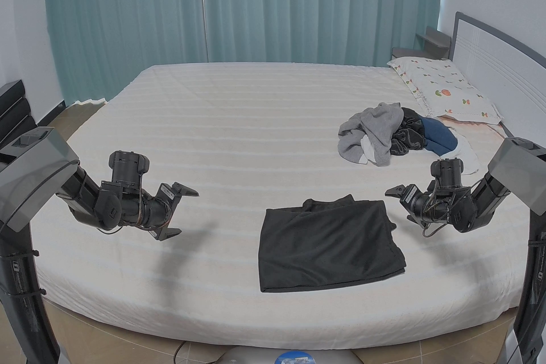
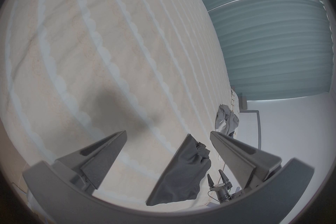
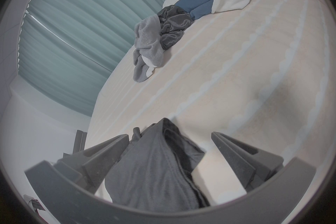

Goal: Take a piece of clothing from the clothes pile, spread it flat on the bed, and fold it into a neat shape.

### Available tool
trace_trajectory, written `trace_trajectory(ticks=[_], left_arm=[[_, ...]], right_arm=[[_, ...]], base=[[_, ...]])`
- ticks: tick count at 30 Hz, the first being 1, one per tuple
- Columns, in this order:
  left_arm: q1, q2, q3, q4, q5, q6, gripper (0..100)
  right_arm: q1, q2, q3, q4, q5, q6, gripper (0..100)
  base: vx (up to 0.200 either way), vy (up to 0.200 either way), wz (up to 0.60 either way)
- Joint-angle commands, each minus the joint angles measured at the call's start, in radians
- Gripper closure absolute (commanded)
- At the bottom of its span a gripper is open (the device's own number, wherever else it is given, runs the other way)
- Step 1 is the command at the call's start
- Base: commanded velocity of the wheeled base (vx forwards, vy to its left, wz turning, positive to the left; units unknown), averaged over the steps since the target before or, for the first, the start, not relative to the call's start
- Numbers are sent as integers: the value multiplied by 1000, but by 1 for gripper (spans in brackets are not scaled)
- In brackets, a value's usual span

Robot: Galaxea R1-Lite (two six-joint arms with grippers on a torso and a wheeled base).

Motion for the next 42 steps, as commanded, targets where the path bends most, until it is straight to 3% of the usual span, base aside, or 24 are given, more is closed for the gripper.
trace_trajectory(ticks=[1, 5, 11, 15, 19, 21, 31, 32, 42], left_arm=[[-3, 1, -1, -2, 0, 0, 0], [-15, 2, 3, -3, 5, 10, 0], [-75, 24, -15, -5, 92, 13, 0], [-144, 98, -98, -11, 218, 92, 0], [-164, 142, -139, -9, 273, 154, 0], [-178, 222, -208, -9, 347, 211, 0], [-196, 321, -337, -8, 397, 217, 0], [-198, 323, -339, -8, 397, 217, 100], [-198, 326, -340, -12, 408, 213, 100]], right_arm=[[5, -10, 3, 1, 2, 0, 0], [23, -24, 23, 0, 17, 6, 0], [60, -38, 34, 0, 26, 66, 0], [109, -36, 43, -2, 26, 98, 0], [125, -35, 41, -2, 26, 100, 0], [143, -32, 40, -3, 26, 101, 0], [172, 14, 2, -17, 17, 100, 0], [174, 16, -12, -17, 17, 100, 0], [214, 88, -112, -6, -17, 97, 0]], base=[[0, -200, 0], [0, -200, 0], [0, -67, 0], [0, 0, 0], [0, 0, 0], [0, 0, 0], [0, 0, 0], [0, 0, 0], [0, 0, 0]])
